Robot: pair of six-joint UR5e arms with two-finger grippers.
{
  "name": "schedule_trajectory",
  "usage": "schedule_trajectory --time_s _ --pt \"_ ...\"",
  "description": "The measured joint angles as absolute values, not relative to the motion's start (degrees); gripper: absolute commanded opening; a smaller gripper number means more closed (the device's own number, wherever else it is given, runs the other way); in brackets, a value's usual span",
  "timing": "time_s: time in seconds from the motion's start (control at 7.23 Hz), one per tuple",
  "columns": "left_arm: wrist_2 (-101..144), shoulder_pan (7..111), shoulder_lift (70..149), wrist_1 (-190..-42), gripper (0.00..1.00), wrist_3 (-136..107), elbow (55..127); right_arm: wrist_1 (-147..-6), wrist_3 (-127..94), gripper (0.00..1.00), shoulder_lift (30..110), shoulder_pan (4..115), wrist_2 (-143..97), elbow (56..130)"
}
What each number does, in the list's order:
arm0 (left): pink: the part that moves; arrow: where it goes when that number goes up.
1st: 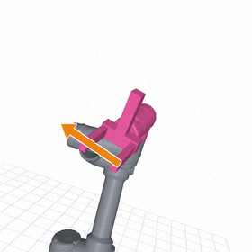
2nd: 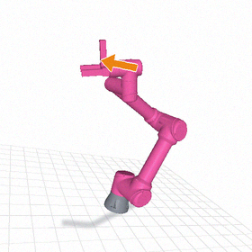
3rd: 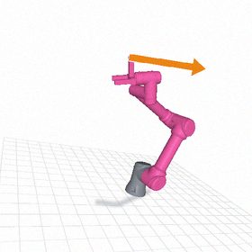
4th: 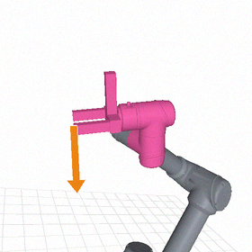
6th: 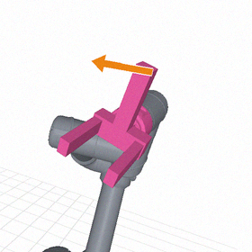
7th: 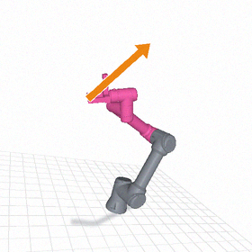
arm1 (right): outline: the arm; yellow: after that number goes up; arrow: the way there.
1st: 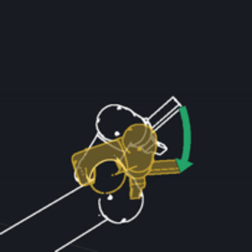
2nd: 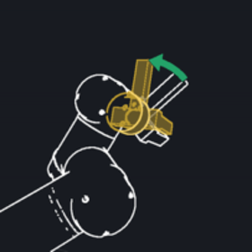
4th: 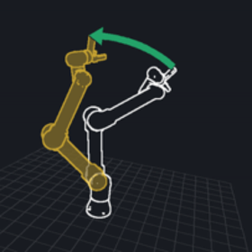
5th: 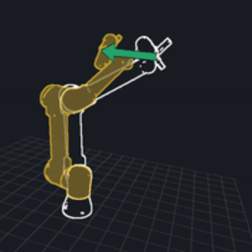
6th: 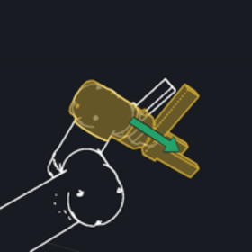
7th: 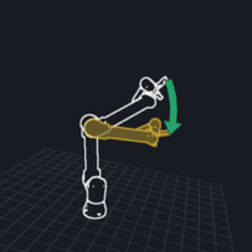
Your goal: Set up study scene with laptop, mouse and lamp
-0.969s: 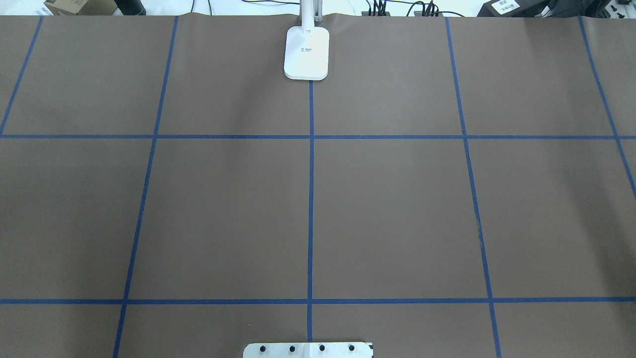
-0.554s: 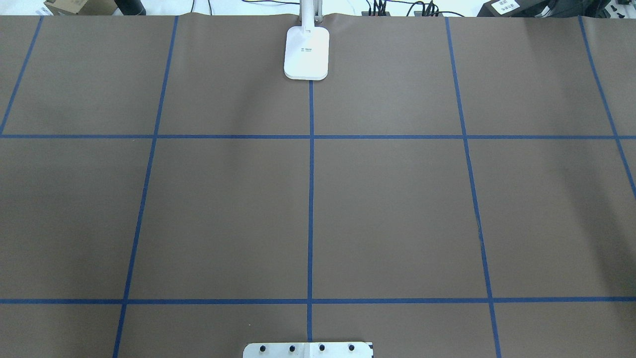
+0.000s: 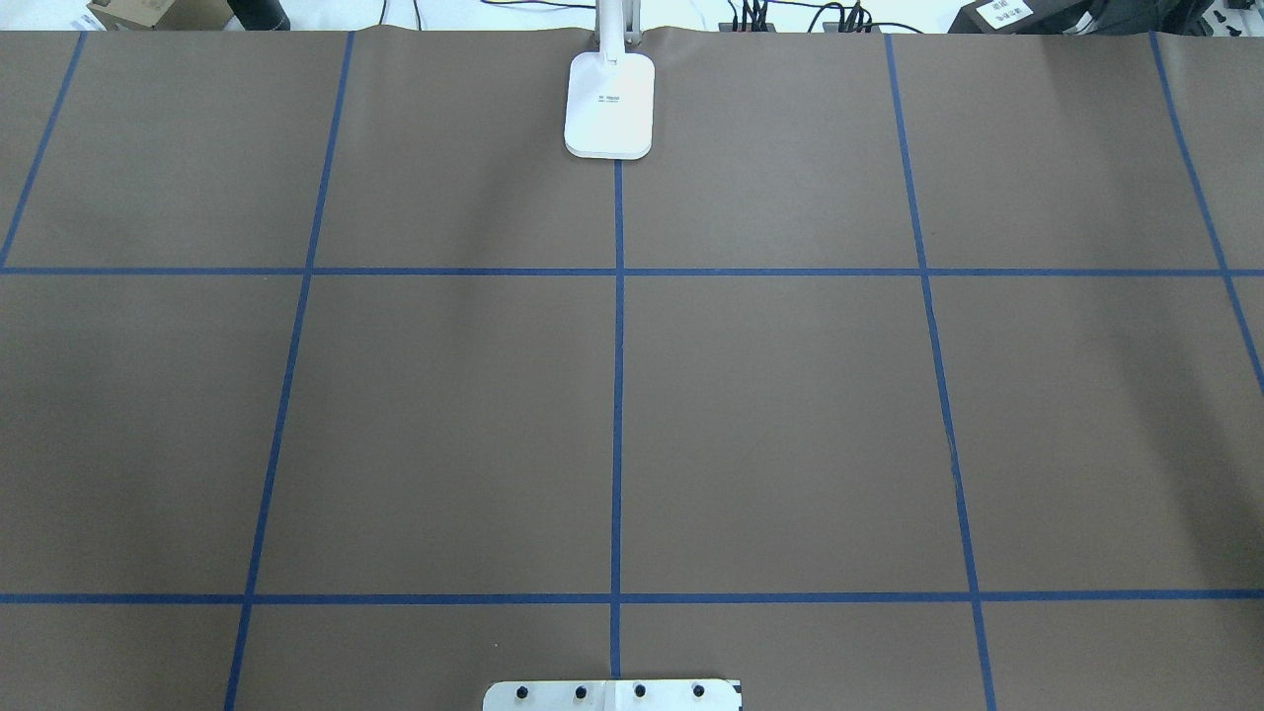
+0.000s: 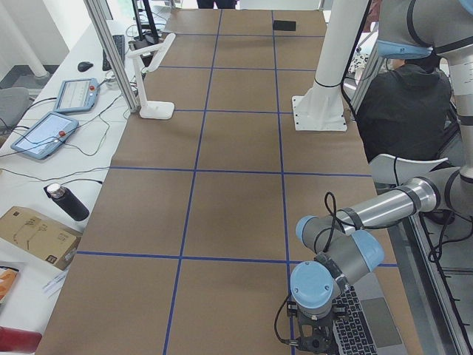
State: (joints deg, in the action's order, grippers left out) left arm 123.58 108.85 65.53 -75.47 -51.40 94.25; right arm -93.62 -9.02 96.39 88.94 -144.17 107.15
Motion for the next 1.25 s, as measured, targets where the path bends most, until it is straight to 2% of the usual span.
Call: schedule_trajectory --time_s 0.14,0.28,0.42,0.55,0.69,1.25 --pt "123.58 108.93 65.50 -75.49 0.72 -51.40 93.88 -93.64 -9.04 0.99 96.32 88.93 -144.26 107.36" --pt "123.55 109.01 65.48 -75.50 0.43 -51.39 93.71 -93.63 -9.05 0.99 96.23 88.90 -144.29 107.43" --pt "123.50 109.14 65.48 -75.48 0.22 -51.33 93.71 -93.63 -9.05 0.99 96.19 88.88 -144.31 107.46" --pt "123.44 109.51 65.49 -75.40 0.14 -51.28 93.89 -93.64 -9.05 0.99 96.16 88.86 -144.31 107.49" --pt "123.20 110.03 65.60 -75.31 0.00 -51.26 94.17 -93.63 -9.05 0.99 96.17 88.86 -144.31 107.48" --pt "121.84 111.18 66.46 -70.12 0.00 -51.34 98.45 -93.68 -9.05 0.99 96.26 88.85 -144.39 107.41"
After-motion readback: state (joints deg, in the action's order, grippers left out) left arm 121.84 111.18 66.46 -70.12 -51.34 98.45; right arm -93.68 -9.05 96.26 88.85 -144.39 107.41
